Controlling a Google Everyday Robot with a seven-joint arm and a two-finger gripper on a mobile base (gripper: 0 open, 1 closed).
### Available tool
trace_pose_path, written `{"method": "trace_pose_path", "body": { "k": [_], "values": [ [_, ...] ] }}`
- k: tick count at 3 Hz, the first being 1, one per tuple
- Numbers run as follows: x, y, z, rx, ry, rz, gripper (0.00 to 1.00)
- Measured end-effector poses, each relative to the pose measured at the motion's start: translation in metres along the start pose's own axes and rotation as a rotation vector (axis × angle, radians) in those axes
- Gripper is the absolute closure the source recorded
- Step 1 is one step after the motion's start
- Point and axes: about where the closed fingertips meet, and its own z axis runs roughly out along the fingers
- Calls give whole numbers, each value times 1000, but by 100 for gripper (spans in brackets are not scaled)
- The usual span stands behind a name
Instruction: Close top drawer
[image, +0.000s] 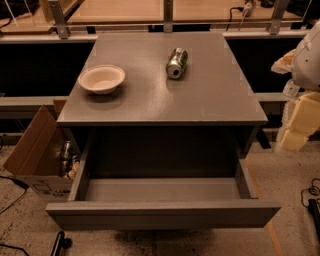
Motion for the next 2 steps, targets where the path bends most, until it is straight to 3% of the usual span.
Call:
{"method": "trace_pose_path", "body": {
  "k": [1, 2],
  "values": [
    [0, 0, 0, 12, -13, 4, 0],
    [2, 7, 9, 27, -67, 28, 0]
  ]
}}
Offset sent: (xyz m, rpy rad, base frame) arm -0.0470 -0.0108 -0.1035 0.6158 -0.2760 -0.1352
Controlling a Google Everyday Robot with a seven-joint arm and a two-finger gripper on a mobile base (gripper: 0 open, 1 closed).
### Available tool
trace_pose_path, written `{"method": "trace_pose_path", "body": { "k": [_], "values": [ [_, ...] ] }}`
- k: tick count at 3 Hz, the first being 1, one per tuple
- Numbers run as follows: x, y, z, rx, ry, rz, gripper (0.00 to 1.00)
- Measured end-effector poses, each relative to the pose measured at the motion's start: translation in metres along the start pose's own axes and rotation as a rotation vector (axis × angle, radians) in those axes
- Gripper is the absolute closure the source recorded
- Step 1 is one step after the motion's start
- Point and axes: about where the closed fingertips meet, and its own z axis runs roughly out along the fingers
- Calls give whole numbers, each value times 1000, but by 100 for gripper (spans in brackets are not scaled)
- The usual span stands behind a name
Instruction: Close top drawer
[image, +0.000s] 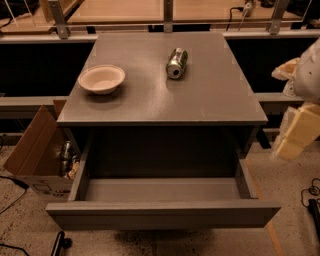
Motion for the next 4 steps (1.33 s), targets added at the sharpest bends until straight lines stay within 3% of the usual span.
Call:
{"method": "trace_pose_path", "body": {
  "k": [1, 2, 3, 4],
  "values": [
    [21, 35, 38, -13, -131, 33, 0],
    [57, 65, 99, -31, -281, 110, 18],
    [78, 63, 97, 58, -371, 164, 49],
    [76, 64, 99, 53, -371, 161, 74]
  ]
}}
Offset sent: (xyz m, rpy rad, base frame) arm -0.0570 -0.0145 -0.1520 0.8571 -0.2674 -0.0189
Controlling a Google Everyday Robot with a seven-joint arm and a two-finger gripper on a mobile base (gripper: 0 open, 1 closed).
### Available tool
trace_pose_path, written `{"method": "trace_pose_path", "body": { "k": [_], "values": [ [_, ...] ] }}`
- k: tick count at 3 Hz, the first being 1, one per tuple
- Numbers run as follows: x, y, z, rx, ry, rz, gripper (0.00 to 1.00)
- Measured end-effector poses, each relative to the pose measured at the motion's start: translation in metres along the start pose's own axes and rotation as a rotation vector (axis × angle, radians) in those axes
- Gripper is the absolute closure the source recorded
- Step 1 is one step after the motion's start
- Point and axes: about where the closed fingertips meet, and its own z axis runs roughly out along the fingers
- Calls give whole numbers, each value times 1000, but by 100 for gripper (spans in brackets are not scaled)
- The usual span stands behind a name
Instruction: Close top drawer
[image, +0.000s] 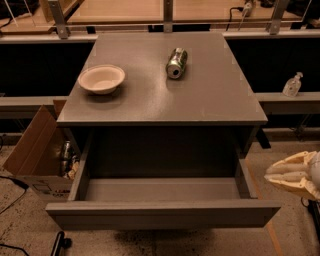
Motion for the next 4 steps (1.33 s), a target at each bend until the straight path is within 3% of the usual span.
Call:
{"method": "trace_pose_path", "body": {
  "k": [1, 2, 3, 4],
  "values": [
    [7, 7, 9, -29, -75, 29, 96],
    [9, 30, 31, -62, -228, 56, 100],
    [12, 51, 51, -65, -373, -5, 100],
    [11, 51, 51, -66, -370, -2, 100]
  ]
}}
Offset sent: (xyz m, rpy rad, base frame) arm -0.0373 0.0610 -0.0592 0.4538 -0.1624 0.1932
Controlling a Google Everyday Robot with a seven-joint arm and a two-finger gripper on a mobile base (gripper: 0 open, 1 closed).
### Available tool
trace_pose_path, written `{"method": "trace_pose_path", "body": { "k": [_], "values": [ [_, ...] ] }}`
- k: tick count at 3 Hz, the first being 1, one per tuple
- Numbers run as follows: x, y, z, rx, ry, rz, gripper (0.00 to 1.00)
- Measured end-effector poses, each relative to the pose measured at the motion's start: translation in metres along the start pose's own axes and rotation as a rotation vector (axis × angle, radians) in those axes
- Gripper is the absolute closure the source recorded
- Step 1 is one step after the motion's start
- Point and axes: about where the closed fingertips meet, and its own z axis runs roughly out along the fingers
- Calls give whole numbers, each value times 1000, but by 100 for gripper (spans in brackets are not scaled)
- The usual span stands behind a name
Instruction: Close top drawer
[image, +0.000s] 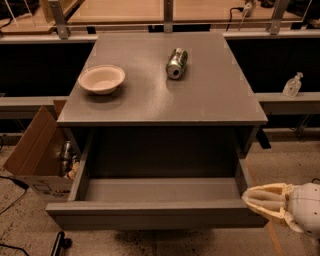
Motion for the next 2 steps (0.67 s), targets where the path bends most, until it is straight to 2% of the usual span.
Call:
{"method": "trace_pose_path", "body": {
  "k": [1, 2],
  "values": [
    [8, 12, 13, -4, -24, 1, 100],
    [27, 30, 32, 7, -19, 15, 100]
  ]
}}
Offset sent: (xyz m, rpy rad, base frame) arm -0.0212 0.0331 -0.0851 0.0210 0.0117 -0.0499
